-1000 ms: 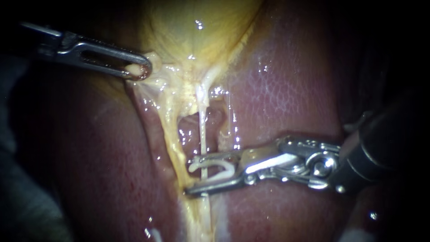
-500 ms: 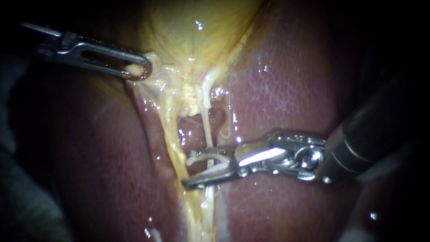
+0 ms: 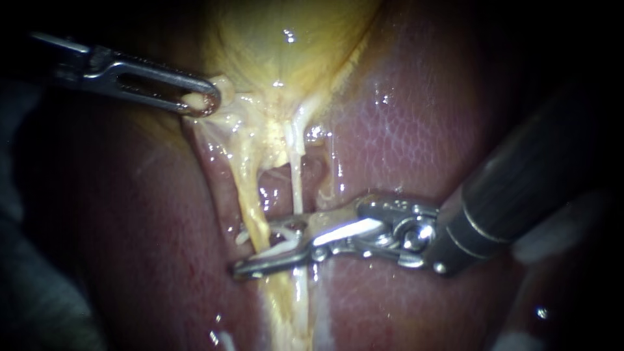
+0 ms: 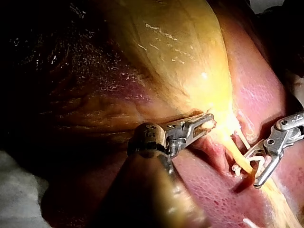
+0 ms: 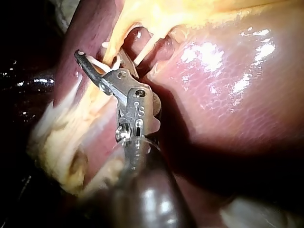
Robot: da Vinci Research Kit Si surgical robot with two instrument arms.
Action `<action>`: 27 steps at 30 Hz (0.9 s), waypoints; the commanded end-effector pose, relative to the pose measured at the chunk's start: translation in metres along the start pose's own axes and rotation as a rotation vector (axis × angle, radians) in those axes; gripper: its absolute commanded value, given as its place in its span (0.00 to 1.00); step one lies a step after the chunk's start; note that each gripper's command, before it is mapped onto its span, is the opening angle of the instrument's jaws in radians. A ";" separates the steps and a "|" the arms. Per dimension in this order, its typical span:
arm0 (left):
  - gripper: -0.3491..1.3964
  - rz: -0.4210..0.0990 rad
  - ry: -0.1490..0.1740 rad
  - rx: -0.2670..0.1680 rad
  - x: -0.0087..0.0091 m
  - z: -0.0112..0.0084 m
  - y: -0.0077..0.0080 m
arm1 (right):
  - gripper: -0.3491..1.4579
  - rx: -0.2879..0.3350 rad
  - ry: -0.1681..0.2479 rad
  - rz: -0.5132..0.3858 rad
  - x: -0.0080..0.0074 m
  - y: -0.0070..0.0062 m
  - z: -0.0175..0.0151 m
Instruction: Clipping first clip left tube
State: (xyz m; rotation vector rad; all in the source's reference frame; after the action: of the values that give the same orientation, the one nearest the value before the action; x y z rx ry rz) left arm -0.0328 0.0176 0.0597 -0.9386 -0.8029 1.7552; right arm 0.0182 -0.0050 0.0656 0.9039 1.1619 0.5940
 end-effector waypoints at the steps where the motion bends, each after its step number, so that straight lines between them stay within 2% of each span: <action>1: 0.00 0.000 0.000 0.001 0.0000 0.0000 0.0000 | 0.47 0.005 0.003 -0.001 0.0000 -0.0002 0.0001; 4: 0.00 0.000 0.000 0.001 0.0000 0.0000 0.0000 | 0.47 0.023 -0.004 -0.005 0.0000 -0.0009 0.0003; 9: 0.00 0.000 0.000 0.001 0.0000 0.0000 0.0000 | 0.47 0.062 0.007 -0.011 0.0000 -0.0025 0.0008; 15: 0.00 0.000 0.000 0.000 0.0000 0.0000 0.0000 | 0.46 0.094 -0.005 -0.016 0.0002 -0.0044 0.0015; 19: 0.00 0.000 0.000 0.000 0.0000 0.0000 0.0000 | 0.44 0.107 -0.007 -0.014 0.0007 -0.0049 0.0014; 27: 0.00 0.000 0.000 0.000 0.0000 0.0000 0.0000 | 0.36 0.114 -0.007 -0.007 0.0018 -0.0049 0.0006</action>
State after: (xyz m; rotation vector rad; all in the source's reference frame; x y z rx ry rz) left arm -0.0327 0.0176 0.0598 -0.9380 -0.8025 1.7554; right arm 0.0191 -0.0064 0.0606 0.9989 1.2029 0.5205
